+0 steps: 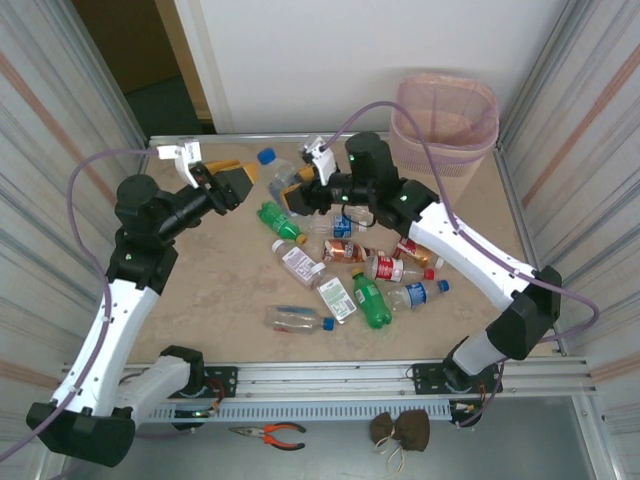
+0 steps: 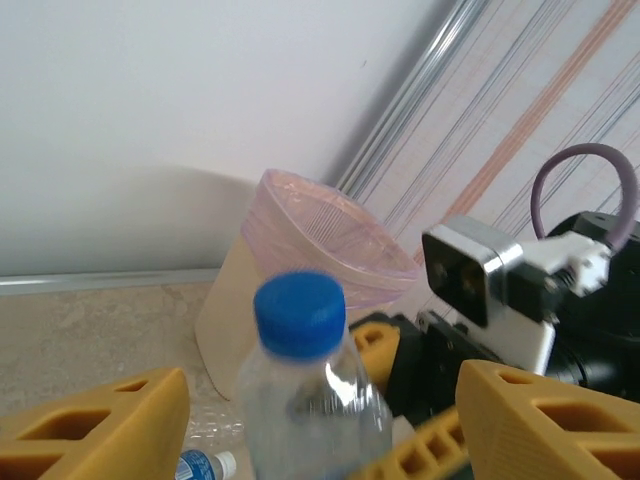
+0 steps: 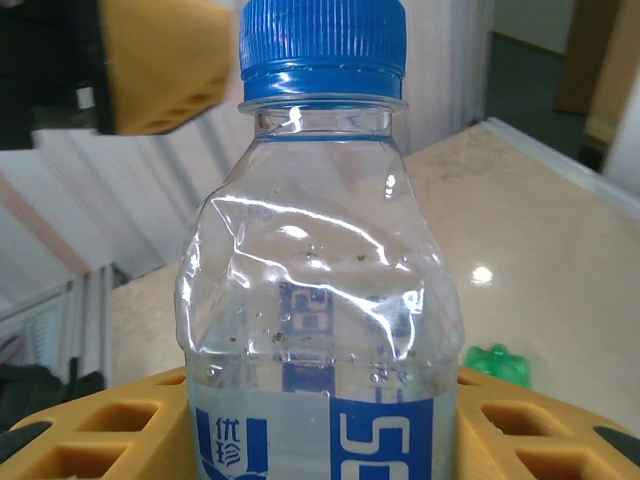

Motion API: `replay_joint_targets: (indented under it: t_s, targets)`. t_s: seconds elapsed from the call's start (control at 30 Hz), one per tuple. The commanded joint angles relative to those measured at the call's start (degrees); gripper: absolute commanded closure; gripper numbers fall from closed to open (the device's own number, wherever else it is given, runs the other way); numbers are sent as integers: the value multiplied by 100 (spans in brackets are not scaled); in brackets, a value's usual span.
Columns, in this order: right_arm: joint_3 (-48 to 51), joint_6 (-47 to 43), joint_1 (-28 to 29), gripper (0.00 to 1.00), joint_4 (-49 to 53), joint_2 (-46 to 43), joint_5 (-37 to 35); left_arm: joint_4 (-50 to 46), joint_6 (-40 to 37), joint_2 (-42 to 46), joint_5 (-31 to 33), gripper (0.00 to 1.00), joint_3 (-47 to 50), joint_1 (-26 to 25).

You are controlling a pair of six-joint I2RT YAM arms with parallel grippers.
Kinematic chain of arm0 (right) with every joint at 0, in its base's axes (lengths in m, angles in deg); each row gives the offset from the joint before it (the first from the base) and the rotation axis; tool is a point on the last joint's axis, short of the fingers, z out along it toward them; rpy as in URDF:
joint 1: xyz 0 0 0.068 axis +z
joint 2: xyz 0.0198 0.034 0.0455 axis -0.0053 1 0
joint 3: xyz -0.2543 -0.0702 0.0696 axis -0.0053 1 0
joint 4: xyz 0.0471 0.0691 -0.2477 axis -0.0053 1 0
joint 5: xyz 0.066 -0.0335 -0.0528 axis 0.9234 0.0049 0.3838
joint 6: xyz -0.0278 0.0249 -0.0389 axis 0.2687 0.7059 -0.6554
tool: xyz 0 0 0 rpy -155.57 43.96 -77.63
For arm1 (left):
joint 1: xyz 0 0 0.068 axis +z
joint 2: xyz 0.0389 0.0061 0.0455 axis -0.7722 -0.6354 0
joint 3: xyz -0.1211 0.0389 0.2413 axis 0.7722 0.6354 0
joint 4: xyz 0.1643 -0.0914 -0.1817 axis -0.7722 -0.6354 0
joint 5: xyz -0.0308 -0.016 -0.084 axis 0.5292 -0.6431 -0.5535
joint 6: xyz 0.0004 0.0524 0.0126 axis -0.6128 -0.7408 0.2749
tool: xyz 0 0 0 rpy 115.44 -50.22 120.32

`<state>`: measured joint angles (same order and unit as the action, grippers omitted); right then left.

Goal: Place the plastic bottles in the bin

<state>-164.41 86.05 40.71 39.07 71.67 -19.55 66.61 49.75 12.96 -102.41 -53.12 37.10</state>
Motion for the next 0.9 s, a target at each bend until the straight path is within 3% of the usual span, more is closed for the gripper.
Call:
replay_joint_targets:
  t_s: [0.0,0.53,0.87]
  targets:
    - [-341,0,-408,50,217,-314,-276,24,-122,121,107,28,-47,49]
    - [-1749,391,-3121,53,1556,130,-1530,40,-83,43,8,28,20,45]
    - [-3058,451,-3936,54,2475,1355,-2357,5,-91,66,19,27,55,42]
